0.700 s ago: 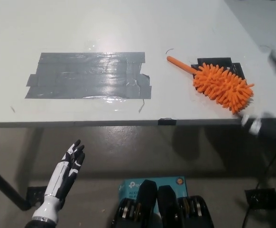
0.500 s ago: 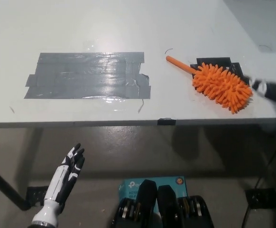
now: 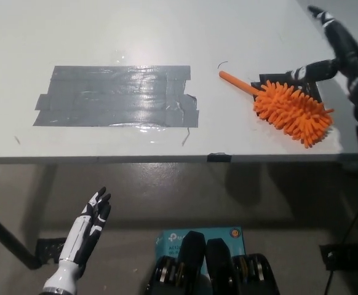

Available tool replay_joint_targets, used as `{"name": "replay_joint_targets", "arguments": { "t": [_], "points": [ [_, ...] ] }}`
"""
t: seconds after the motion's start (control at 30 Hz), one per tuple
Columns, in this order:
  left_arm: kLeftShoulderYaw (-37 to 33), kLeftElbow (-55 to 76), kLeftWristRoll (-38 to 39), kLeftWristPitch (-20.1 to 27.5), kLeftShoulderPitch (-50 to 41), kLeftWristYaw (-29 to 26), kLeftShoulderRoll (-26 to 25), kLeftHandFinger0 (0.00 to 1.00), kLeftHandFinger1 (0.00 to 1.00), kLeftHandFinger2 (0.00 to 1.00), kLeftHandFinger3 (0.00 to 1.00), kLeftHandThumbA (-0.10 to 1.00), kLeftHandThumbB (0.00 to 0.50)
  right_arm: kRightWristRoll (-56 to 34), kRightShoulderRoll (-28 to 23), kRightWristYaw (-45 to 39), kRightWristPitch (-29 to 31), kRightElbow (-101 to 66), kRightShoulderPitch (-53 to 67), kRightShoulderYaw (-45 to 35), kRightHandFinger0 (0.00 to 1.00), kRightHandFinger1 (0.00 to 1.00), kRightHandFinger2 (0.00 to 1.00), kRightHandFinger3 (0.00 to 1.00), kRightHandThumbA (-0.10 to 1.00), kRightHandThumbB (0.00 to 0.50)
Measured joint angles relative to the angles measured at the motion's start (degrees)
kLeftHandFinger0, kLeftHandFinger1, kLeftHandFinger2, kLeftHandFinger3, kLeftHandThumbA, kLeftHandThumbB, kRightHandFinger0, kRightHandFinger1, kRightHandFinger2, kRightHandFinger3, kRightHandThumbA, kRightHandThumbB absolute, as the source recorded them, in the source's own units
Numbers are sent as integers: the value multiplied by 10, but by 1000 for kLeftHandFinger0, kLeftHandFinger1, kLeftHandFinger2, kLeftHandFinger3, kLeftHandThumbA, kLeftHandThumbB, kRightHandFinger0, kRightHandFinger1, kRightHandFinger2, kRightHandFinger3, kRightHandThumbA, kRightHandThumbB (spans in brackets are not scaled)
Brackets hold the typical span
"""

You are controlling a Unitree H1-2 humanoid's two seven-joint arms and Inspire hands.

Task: An orange duster is kept infront of the robot in the middle of the table and the robot extends its right arm to grab the duster, picks it up and hands it to a person

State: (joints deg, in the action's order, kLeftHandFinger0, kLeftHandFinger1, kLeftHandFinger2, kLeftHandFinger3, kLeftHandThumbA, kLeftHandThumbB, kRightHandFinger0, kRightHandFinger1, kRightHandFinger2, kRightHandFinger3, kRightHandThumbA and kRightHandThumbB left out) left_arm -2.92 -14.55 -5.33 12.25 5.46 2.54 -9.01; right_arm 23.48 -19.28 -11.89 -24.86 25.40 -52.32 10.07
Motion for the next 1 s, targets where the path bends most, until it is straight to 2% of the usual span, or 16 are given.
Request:
{"name": "replay_joint_targets", "arguments": {
  "t": [0.1,0.27,0.37,0.4,0.53,0.77,0.9,0.93,0.97,1.0],
  "points": [
    [0,0,0,0,3,0,0,1000,1000,1000,1000,914,224,-5,13,-11,-6,46,-14,2,1000,1000,1000,1000,1000,362],
    [0,1,0,1,6,0,0,1000,1000,1000,1000,915,228,-8,27,-30,-11,95,-15,22,1000,1000,1000,1000,1000,373],
    [0,1,0,2,7,1,0,1000,1000,1000,1000,917,224,-11,37,-42,-8,160,-18,30,1000,1000,1000,1000,1000,357],
    [0,1,0,3,7,1,0,1000,1000,1000,1000,917,221,-12,38,-45,-6,179,-19,33,1000,1000,1000,1000,1000,401],
    [1,1,1,4,8,1,0,1000,1000,1000,1000,917,219,-13,44,-46,16,235,-41,40,1000,1000,1000,1000,1000,384],
    [1,1,1,6,8,3,0,1000,1000,1000,1000,931,223,-2,46,-42,44,326,-87,79,1000,1000,1000,1000,1000,457],
    [1,1,1,7,8,3,0,1000,1000,1000,1000,933,225,13,46,-31,45,366,-106,110,1000,1000,1000,1000,1000,408],
    [1,1,1,7,8,3,0,1000,1000,1000,1000,933,224,17,46,-28,45,373,-109,117,1000,1000,1000,1000,902,371],
    [1,1,1,7,9,3,0,1000,1000,1000,1000,932,224,19,46,-27,46,378,-112,122,1000,1000,1000,1000,663,356],
    [1,1,1,7,9,3,0,1000,1000,1000,1000,931,223,20,47,-25,47,384,-115,127,1000,1000,1000,1000,594,336]
  ]
}}
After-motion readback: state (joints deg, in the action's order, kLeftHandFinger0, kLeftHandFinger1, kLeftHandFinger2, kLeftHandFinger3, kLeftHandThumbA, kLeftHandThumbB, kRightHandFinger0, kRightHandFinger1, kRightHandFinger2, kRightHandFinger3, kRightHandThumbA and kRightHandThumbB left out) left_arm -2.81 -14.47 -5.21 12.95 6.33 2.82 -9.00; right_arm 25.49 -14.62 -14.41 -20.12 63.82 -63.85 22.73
